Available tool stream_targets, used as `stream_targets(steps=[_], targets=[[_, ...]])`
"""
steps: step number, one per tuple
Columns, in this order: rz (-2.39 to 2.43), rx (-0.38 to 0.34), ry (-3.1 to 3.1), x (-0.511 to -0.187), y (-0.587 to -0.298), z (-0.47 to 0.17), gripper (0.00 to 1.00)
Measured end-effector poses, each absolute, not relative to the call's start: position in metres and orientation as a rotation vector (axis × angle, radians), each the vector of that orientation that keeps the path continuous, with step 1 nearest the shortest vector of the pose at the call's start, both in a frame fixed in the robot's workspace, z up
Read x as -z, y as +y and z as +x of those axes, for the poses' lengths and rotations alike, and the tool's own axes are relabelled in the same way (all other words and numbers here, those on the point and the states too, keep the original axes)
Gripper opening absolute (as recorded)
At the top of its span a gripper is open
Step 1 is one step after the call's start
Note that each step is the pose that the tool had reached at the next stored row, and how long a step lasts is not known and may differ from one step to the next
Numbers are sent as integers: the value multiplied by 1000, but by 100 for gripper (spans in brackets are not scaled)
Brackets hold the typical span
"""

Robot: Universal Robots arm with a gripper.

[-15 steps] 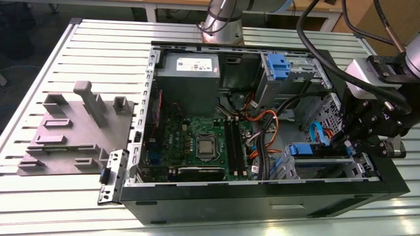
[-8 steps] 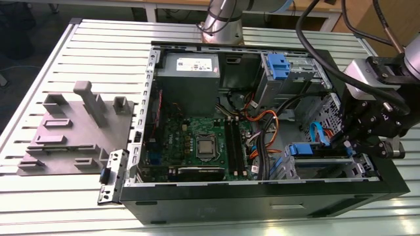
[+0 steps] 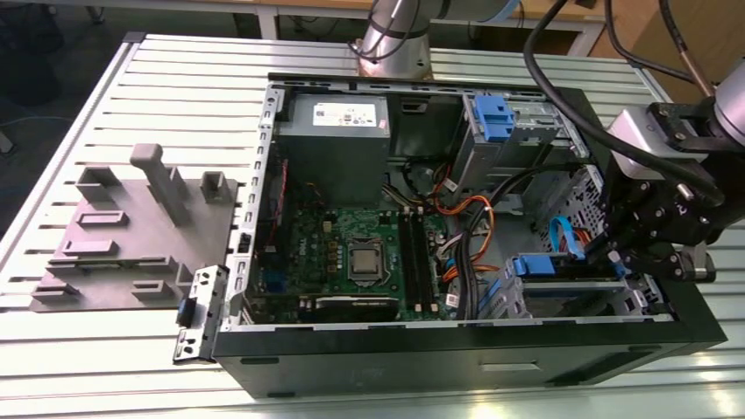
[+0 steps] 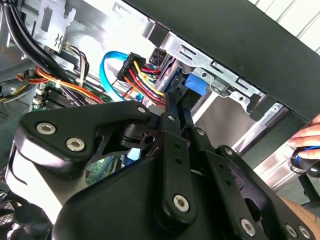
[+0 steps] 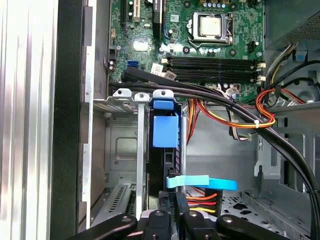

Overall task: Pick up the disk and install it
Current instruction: 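Insert the second disk wire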

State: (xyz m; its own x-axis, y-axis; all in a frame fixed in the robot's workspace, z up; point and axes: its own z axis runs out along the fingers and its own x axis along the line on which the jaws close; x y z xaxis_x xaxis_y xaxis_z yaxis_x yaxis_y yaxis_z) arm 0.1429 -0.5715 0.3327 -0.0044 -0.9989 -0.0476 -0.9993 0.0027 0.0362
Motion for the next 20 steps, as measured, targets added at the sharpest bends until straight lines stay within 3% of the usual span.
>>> stream_targets(steps=[20], targets=[[-2211, -93, 2219, -330, -572, 143, 16]])
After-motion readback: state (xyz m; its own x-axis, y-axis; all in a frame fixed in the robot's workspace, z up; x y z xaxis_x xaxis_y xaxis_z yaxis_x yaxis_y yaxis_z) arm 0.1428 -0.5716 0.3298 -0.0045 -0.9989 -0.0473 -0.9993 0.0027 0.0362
